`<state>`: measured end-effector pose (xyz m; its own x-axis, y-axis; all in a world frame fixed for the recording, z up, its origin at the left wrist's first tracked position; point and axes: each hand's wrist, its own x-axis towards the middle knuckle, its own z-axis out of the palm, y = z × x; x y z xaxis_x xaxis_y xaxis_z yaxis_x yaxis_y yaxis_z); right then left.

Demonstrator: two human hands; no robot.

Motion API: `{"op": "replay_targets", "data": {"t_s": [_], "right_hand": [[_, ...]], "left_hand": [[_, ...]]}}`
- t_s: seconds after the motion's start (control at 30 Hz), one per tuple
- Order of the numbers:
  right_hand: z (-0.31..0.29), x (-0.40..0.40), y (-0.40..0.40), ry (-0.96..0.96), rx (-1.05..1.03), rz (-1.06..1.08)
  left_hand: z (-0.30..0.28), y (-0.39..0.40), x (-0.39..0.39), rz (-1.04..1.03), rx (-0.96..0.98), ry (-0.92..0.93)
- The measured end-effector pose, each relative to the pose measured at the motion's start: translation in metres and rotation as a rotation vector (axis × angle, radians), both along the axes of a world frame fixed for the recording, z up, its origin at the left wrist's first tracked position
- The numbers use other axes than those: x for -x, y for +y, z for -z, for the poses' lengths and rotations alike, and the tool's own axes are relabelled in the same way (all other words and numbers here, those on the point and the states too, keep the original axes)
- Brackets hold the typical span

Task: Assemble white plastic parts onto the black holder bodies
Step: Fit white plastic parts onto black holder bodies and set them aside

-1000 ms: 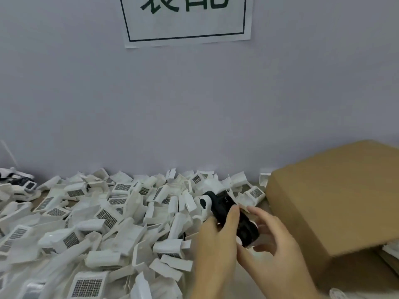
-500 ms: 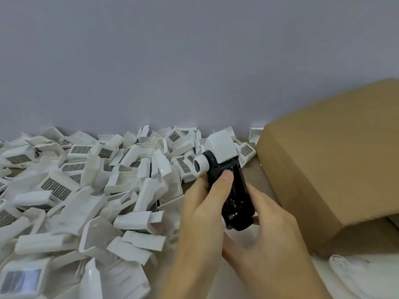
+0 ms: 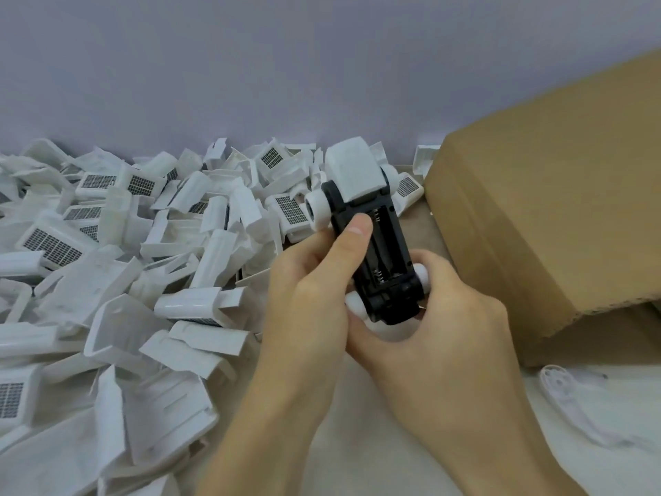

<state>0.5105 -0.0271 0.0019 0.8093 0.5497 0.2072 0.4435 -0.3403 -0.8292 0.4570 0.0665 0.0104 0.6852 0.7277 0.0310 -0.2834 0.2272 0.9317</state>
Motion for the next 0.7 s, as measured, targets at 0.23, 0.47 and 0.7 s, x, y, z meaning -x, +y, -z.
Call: {"op": "replay_targets", "data": {"t_s": [0.23, 0.47, 0.7], "right_hand": [[-0.012, 0.001, 0.001, -0.181, 0.005, 0.056], [-0.043, -0.019, 0.009, 0.055, 0.334, -0.309], [-0.049, -0.042, -0.002, 0.07, 0.014, -0.362]], "left_hand": [[-0.008, -0.004, -0.002, -0.037, 0.007, 0.013], [-0.01, 0.002, 0.0, -0.131, -0.037, 0.029], [-0.005, -0.001, -0.001, -0.104, -0.291, 0.057]]}}
